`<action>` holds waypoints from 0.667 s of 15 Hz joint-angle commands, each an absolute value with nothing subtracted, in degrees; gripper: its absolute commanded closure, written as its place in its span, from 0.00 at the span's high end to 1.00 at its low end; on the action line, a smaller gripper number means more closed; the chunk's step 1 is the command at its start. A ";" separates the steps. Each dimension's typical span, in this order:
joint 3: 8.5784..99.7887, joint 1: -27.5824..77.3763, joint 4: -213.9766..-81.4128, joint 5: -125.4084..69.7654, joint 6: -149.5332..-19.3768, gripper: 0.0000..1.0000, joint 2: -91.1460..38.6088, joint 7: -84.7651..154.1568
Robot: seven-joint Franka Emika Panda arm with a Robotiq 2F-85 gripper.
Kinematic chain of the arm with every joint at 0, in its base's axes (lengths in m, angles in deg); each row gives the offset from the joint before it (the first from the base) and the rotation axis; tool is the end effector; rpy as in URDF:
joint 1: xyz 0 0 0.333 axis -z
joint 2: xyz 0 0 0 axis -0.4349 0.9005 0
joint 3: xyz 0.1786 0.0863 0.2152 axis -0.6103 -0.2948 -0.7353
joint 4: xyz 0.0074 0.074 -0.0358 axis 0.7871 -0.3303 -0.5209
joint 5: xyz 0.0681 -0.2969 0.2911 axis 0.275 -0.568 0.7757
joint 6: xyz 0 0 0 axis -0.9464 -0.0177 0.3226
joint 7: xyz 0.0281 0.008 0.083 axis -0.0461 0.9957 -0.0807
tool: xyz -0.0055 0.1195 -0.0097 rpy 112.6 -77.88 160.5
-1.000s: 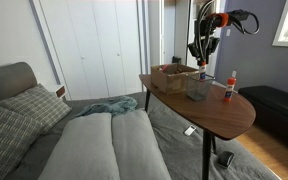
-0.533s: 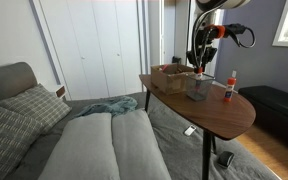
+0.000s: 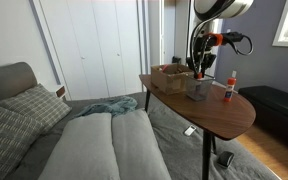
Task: Pick up the paper glue stick on the left and put in the desktop pen and pencil basket
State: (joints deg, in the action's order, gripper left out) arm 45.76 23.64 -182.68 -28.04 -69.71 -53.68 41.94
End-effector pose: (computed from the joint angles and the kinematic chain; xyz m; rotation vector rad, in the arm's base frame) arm 0.5236 0.0577 0.4110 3.0848 -0.1026 0.1045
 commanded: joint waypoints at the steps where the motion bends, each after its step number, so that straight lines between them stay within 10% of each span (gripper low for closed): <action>1: 46.10 23.59 -183.02 -26.37 -71.08 0.56 -52.99 42.07; 10: 46.57 24.08 -182.88 -26.96 -71.47 1.00 -59.20 42.71</action>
